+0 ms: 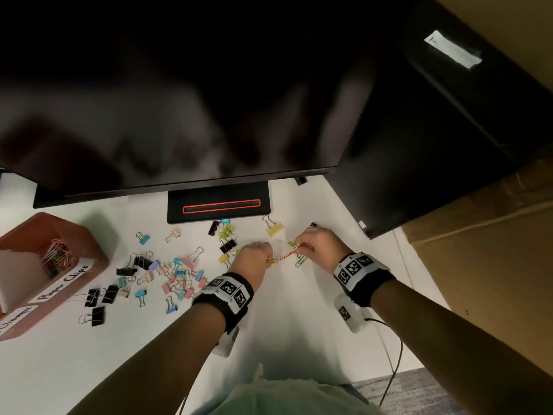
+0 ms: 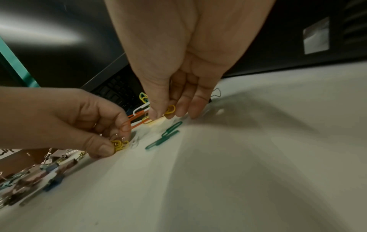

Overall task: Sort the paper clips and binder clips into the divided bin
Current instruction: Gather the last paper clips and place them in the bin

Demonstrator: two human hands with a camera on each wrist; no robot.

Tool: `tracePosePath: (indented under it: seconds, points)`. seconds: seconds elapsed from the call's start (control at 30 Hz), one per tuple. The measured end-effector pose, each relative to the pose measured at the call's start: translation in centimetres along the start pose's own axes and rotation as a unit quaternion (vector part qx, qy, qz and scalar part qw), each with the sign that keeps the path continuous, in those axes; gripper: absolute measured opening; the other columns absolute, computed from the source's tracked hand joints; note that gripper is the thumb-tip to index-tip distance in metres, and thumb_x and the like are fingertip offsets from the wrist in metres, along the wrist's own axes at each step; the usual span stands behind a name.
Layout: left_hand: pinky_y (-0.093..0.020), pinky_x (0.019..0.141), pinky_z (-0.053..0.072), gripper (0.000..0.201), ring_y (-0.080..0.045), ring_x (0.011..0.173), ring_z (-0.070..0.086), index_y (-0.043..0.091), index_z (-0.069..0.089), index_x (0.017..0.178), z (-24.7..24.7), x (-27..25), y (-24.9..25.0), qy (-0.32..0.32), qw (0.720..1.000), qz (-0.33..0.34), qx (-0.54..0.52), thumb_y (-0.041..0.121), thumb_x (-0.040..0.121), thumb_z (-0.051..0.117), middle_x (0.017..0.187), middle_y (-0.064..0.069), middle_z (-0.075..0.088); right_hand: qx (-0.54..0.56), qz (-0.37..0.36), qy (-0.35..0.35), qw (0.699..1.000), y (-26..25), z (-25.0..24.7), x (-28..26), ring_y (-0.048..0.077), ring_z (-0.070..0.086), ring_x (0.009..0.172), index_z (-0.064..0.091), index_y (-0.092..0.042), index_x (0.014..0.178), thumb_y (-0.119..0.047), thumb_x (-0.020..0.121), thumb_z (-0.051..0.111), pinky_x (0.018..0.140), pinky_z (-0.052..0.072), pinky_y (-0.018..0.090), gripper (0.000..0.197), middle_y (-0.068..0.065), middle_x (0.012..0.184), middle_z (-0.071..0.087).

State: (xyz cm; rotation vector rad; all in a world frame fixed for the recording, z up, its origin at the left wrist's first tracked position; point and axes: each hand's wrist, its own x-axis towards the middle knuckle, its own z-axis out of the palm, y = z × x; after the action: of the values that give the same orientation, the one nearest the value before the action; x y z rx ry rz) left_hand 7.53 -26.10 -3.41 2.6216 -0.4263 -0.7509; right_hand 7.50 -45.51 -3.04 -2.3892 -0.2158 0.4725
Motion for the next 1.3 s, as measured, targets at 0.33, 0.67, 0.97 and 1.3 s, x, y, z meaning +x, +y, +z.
tracePosePath:
  seconds: [0.33, 0.67, 0.97, 1.3]
  points:
    - [-0.027, 0.089, 0.043, 0.021, -0.024, 0.102, 0.053, 0.007, 0.058, 0.107, 0.2, -0.1, -0.3, -0.009, 0.999, 0.023, 0.034, 0.001, 0.09, 0.048, 0.112, -0.009, 0.052, -0.082, -0.077, -0.048, 0.992, 1.0, 0.2, -2.0, 0.027, 0.059, 0.101, 0.074, -0.004, 0.083, -0.011, 0.08, 0.07, 0.089, 0.047, 0.031, 0.008, 0.009, 0.115, 0.063]
    - [-0.033, 0.09, 0.045, 0.031, -0.025, 0.105, 0.052, 0.011, 0.053, 0.122, -0.1, 0.2, 0.0, 0.008, 0.998, 0.056, -0.019, 0.009, 0.091, 0.05, 0.109, -0.011, 0.058, -0.1, -0.034, -0.084, 0.991, -0.5, -0.2, -0.7, 0.024, 0.058, 0.094, 0.07, -0.003, 0.093, -0.015, 0.085, 0.065, 0.085, 0.048, 0.032, 0.015, 0.01, 0.099, 0.066]
    - [-0.035, 0.087, 0.046, 0.017, -0.028, 0.098, 0.053, 0.005, 0.059, 0.103, -0.3, 0.8, 0.4, -0.007, 0.999, 0.037, 0.014, 0.009, 0.091, 0.048, 0.111, -0.012, 0.051, -0.086, 0.035, -0.108, 0.99, -1.4, -0.6, -0.2, 0.026, 0.061, 0.09, 0.066, -0.008, 0.096, -0.015, 0.084, 0.064, 0.079, 0.046, 0.029, 0.014, 0.012, 0.098, 0.066]
    - [-0.03, 0.093, 0.043, 0.027, -0.025, 0.108, 0.051, 0.007, 0.052, 0.115, 0.4, 0.0, -0.6, -0.01, 0.997, 0.019, 0.071, 0.001, 0.089, 0.048, 0.116, -0.012, 0.054, -0.06, 0.043, -0.089, 0.993, -1.5, -0.2, -0.7, 0.021, 0.055, 0.097, 0.056, -0.011, 0.115, -0.016, 0.081, 0.068, 0.091, 0.048, 0.035, 0.036, 0.01, 0.113, 0.056]
